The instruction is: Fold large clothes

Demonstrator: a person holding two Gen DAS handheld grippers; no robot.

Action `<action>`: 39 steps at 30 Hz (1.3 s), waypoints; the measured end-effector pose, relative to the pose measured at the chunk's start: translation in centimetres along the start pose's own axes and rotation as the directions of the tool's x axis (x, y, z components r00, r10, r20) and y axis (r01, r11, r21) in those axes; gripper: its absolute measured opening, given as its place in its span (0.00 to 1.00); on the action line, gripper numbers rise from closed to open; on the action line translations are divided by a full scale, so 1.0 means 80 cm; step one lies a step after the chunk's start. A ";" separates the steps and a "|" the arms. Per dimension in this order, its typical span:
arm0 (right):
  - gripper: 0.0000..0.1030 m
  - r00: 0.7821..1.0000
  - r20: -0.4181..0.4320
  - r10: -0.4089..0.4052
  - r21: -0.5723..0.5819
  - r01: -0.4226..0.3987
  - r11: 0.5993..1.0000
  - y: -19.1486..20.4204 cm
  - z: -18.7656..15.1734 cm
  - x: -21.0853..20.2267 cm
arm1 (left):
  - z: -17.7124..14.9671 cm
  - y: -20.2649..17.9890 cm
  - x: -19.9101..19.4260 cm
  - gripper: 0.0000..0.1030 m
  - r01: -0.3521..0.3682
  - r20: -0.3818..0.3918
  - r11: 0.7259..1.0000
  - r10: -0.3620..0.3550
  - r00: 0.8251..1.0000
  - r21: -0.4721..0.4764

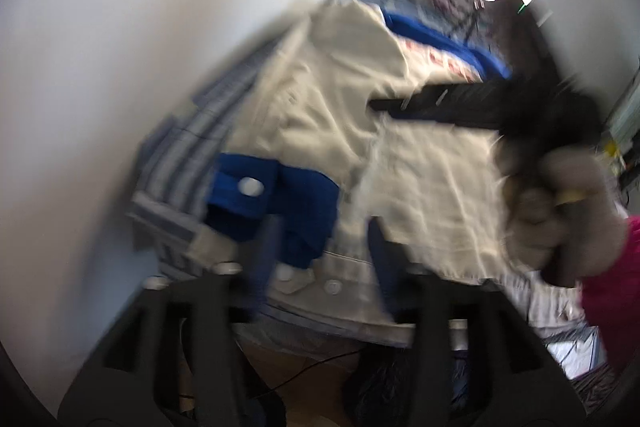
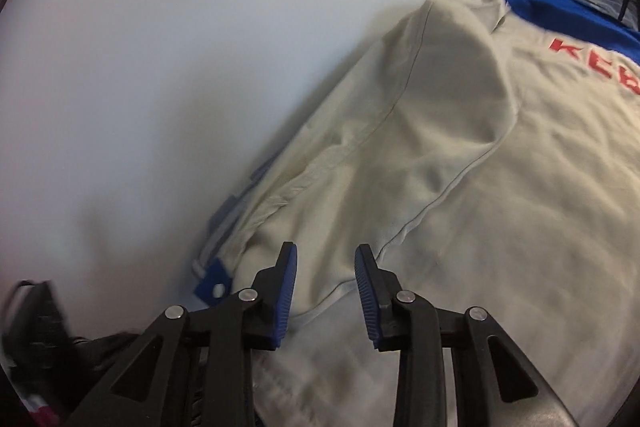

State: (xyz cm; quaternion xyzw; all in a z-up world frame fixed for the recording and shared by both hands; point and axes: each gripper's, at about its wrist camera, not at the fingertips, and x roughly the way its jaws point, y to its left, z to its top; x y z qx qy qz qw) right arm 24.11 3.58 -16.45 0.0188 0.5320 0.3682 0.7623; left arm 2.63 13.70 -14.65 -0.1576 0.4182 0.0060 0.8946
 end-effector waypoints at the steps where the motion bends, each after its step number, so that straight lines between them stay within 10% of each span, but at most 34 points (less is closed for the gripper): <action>1: 0.27 0.999 -0.022 -0.032 -0.015 0.031 0.999 0.000 -0.001 0.013 | 0.001 0.003 -0.004 0.50 -0.007 0.008 1.000 0.007 1.000 -0.007; 13: 0.15 0.993 -0.076 -0.091 0.021 0.093 0.995 -0.036 -0.019 0.038 | 0.027 0.046 0.061 0.47 -0.060 -0.087 0.987 0.048 0.995 -0.147; 15: 0.17 0.993 -0.073 -0.090 0.016 0.092 0.996 -0.036 -0.020 0.036 | 0.026 0.047 0.070 0.11 -0.061 -0.104 0.988 0.047 0.994 -0.141; 16: 0.17 0.994 -0.072 -0.088 0.017 0.089 0.996 -0.036 -0.021 0.036 | 0.025 0.045 0.072 0.09 -0.072 -0.109 0.990 0.059 0.992 -0.124; 22: 0.17 0.994 -0.067 -0.084 0.012 0.085 0.996 -0.039 -0.027 0.031 | 0.019 0.056 0.065 0.10 -0.127 -0.084 0.986 0.118 0.989 -0.106; 24: 0.17 0.994 -0.065 -0.092 0.005 0.092 0.996 -0.038 -0.024 0.030 | 0.020 0.062 0.071 0.32 -0.129 -0.098 0.984 0.118 0.988 -0.120; 28: 0.17 0.993 -0.063 -0.103 -0.006 0.103 0.995 -0.027 -0.027 0.036 | 0.020 0.057 0.083 0.37 -0.107 -0.111 0.989 0.096 0.989 -0.098; 32: 0.18 0.993 -0.060 -0.103 -0.001 0.103 0.995 -0.024 -0.026 0.037 | 0.024 0.045 0.082 0.02 -0.129 -0.083 0.990 0.124 0.989 -0.052; 39: 0.26 0.995 -0.068 -0.076 0.007 0.077 0.997 -0.023 -0.026 0.013 | 0.041 0.005 0.005 0.01 -0.109 0.092 0.993 0.105 0.990 0.050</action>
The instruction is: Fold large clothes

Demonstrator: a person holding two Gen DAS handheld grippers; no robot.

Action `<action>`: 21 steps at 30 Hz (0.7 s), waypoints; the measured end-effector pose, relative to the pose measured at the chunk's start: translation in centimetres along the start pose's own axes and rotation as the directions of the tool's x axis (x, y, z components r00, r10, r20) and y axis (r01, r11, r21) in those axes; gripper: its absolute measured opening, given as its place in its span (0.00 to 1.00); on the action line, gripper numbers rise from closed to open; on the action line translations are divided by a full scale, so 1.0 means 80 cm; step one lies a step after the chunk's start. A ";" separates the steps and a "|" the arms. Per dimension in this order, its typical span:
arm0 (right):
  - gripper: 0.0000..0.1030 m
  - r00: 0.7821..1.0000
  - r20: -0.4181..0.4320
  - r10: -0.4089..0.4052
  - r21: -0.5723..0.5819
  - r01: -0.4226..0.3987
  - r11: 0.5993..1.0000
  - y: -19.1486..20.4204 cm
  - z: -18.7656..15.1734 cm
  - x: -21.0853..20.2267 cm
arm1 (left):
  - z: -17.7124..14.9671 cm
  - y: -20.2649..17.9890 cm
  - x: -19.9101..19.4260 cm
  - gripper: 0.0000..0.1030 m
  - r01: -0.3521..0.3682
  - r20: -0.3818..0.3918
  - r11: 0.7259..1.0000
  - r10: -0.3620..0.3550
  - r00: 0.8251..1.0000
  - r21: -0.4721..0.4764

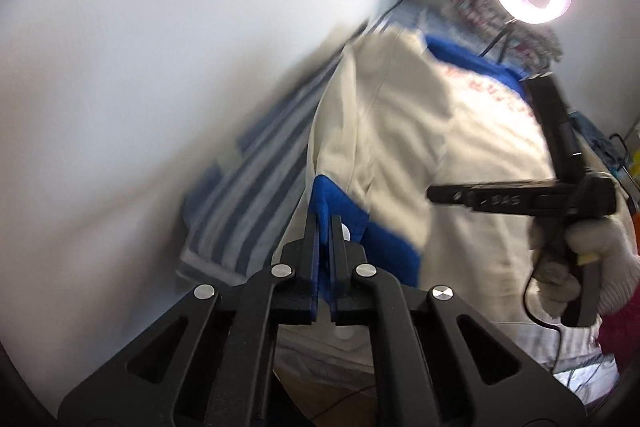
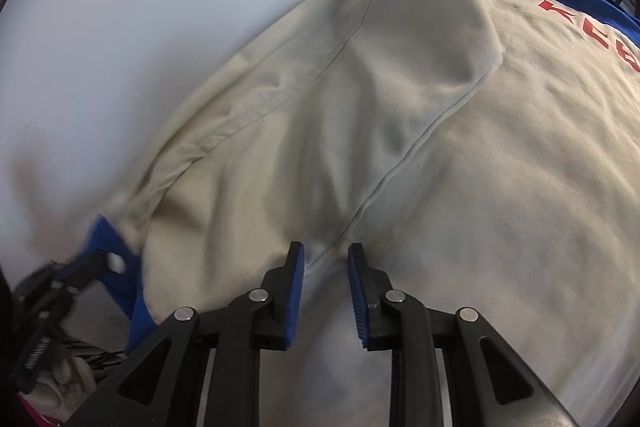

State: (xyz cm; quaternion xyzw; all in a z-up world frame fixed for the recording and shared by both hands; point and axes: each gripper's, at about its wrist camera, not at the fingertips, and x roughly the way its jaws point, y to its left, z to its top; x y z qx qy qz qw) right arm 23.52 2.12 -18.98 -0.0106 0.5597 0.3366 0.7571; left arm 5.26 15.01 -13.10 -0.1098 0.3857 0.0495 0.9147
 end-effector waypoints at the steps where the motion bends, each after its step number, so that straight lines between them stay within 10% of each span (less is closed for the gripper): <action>1: 0.26 1.000 0.020 0.016 0.002 -0.016 1.000 -0.003 0.002 -0.014 | 0.004 -0.002 -0.009 0.01 0.007 0.016 1.000 -0.007 1.000 0.009; 12: 0.24 0.992 0.127 -0.016 0.183 -0.007 0.983 -0.073 0.062 -0.050 | 0.079 -0.016 -0.107 0.00 0.120 0.210 0.991 -0.131 0.969 0.067; 21: 0.23 0.970 0.147 0.192 0.270 -0.226 0.936 -0.061 0.127 0.049 | 0.098 -0.018 -0.096 0.00 0.243 0.195 0.967 -0.252 0.948 0.070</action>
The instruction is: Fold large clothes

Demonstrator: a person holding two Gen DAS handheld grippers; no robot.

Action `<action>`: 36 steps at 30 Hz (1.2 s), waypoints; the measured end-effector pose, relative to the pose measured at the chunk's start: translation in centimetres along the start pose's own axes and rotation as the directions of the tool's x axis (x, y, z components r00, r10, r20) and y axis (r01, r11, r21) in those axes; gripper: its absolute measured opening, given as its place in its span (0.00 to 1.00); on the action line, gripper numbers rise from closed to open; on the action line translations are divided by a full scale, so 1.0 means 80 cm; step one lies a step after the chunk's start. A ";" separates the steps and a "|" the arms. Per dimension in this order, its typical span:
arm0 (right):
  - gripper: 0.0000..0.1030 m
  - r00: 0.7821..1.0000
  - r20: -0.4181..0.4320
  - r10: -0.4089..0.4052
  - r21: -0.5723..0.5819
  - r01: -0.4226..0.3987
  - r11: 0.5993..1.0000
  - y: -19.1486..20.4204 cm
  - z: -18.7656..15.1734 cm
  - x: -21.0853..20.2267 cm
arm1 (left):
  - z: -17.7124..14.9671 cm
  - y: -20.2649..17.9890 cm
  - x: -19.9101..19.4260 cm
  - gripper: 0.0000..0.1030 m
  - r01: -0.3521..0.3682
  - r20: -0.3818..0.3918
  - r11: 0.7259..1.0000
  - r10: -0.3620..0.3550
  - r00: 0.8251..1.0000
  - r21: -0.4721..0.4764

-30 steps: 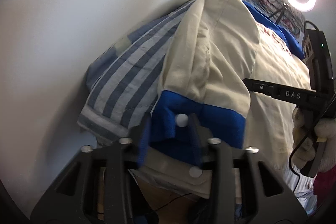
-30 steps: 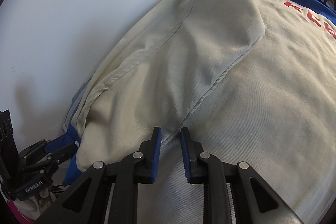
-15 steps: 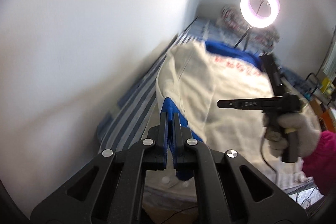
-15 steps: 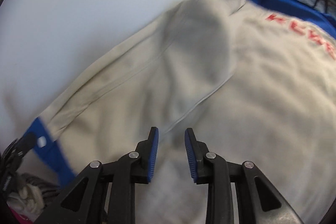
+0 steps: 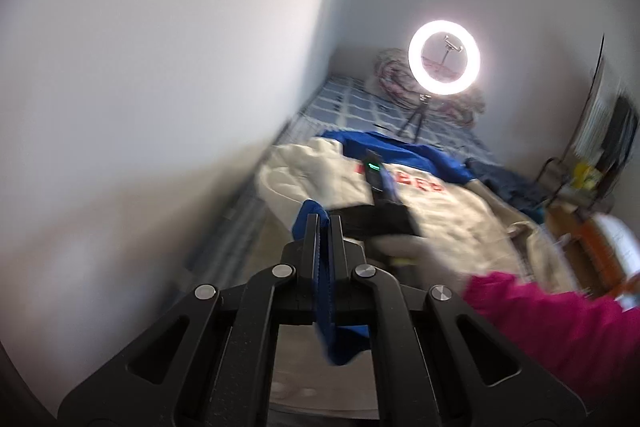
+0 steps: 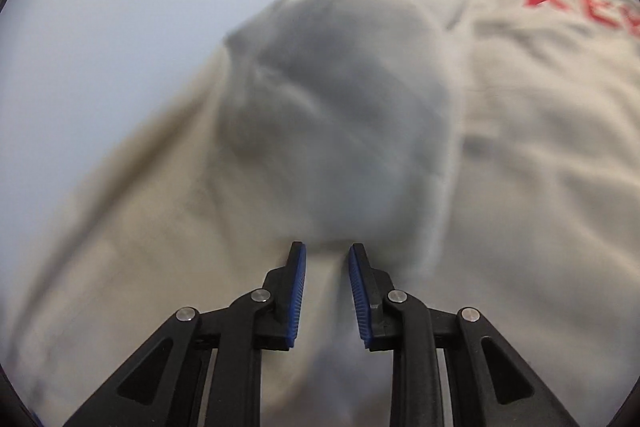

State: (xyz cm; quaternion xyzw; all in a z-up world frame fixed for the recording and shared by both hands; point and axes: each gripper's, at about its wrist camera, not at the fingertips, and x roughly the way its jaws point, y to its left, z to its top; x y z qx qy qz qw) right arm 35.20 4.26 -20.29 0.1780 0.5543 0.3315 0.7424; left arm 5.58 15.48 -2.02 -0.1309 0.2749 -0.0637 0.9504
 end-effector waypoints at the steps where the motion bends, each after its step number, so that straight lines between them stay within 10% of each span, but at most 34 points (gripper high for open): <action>1: 0.23 1.000 -0.012 0.004 -0.013 -0.004 1.000 0.003 0.008 0.008 | 0.000 0.000 0.008 0.00 0.006 -0.020 1.000 -0.006 1.000 -0.003; 11: 0.30 0.999 0.031 -0.014 -0.021 0.015 1.000 -0.036 0.055 -0.076 | -0.018 0.001 0.022 0.00 0.083 -0.134 0.996 -0.080 0.988 0.017; 17: 0.51 0.988 0.125 -0.092 -0.063 0.101 0.993 -0.020 0.092 -0.123 | -0.040 -0.052 -0.008 0.00 0.125 -0.126 0.985 -0.110 0.986 0.116; 27: 0.66 0.973 0.102 -0.207 -0.154 0.221 0.963 0.041 0.132 -0.112 | -0.092 -0.125 0.015 0.00 0.252 -0.305 0.937 -0.172 0.937 0.244; 32: 0.65 0.940 0.024 -0.340 -0.290 0.332 0.897 0.087 0.138 -0.047 | -0.092 -0.126 0.022 0.00 0.258 -0.315 0.931 -0.171 0.934 0.258; 36: 0.64 0.868 -0.001 -0.496 -0.390 0.457 0.800 0.111 0.145 0.011 | -0.093 -0.128 0.035 0.00 0.256 -0.325 0.927 -0.161 0.932 0.274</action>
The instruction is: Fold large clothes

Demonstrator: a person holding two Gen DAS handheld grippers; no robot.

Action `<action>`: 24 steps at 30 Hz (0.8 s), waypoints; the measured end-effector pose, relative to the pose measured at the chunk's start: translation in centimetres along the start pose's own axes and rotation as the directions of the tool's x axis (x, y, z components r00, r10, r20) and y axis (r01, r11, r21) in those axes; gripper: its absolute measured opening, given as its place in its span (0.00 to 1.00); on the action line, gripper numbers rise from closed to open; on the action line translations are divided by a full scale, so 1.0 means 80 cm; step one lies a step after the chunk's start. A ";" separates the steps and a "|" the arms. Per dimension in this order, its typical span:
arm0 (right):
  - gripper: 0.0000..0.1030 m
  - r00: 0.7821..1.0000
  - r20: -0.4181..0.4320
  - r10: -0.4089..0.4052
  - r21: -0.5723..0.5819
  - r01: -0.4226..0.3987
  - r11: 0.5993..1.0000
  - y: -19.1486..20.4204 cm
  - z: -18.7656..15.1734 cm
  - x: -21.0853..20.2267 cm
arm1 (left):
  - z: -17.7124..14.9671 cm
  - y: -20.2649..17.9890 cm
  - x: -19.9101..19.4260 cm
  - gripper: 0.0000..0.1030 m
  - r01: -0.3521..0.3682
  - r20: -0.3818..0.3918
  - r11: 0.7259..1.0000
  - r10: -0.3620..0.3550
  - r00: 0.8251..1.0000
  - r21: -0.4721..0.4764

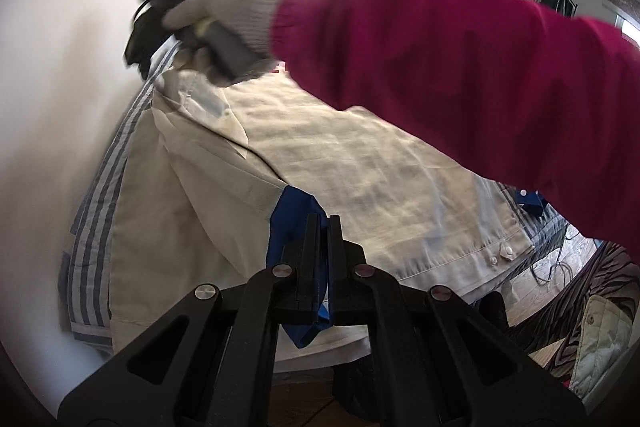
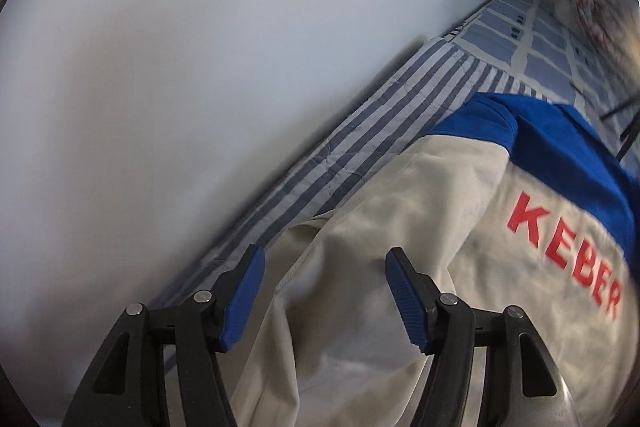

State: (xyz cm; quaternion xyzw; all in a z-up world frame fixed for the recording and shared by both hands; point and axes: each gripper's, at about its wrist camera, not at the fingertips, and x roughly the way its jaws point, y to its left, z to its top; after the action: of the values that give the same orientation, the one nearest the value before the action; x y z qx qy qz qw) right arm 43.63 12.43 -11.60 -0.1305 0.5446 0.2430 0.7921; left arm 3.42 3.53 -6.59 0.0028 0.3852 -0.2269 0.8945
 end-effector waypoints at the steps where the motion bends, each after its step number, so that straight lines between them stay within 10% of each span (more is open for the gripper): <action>1: 0.62 0.999 -0.018 -0.039 -0.033 0.038 0.999 0.008 0.002 0.010 | -0.001 -0.001 0.004 0.00 -0.008 -0.001 1.000 0.008 1.000 0.008; 2: 0.57 0.997 -0.028 -0.075 -0.059 0.073 0.996 0.013 0.002 0.018 | -0.002 -0.001 0.004 0.00 -0.016 -0.003 1.000 0.016 1.000 0.013; 4: 0.14 0.989 -0.043 -0.139 -0.088 0.135 0.987 0.012 0.001 0.031 | -0.006 0.006 0.006 0.00 -0.014 -0.010 1.000 0.014 1.000 0.000; 6: 0.03 0.995 -0.036 -0.096 -0.051 0.095 0.994 -0.004 -0.005 0.024 | -0.008 0.008 0.006 0.00 -0.013 -0.013 1.000 0.013 1.000 -0.005; 11: 0.00 0.987 0.095 0.133 0.166 -0.148 0.975 -0.084 -0.035 -0.025 | -0.017 0.002 0.002 0.00 -0.008 -0.021 1.000 0.009 1.000 0.026; 17: 0.00 0.910 0.294 0.293 0.367 -0.390 0.844 -0.206 -0.115 -0.076 | -0.022 -0.017 -0.002 0.00 0.040 -0.027 0.998 -0.039 0.999 0.054; 23: 0.12 0.985 0.142 0.096 0.433 -0.149 0.889 -0.289 -0.198 -0.085 | -0.035 -0.045 0.010 0.00 0.111 -0.102 0.988 -0.100 0.990 0.109; 24: 0.29 0.990 0.127 0.068 0.437 -0.118 0.892 -0.297 -0.206 -0.089 | -0.037 -0.048 0.013 0.00 0.125 -0.117 0.987 -0.112 0.987 0.106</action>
State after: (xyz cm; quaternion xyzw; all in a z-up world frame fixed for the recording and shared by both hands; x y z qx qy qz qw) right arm 40.92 -17.18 -12.51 0.0928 0.5476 0.1569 0.8167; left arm 0.46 0.21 -8.69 0.0431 0.4203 -0.3007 0.8550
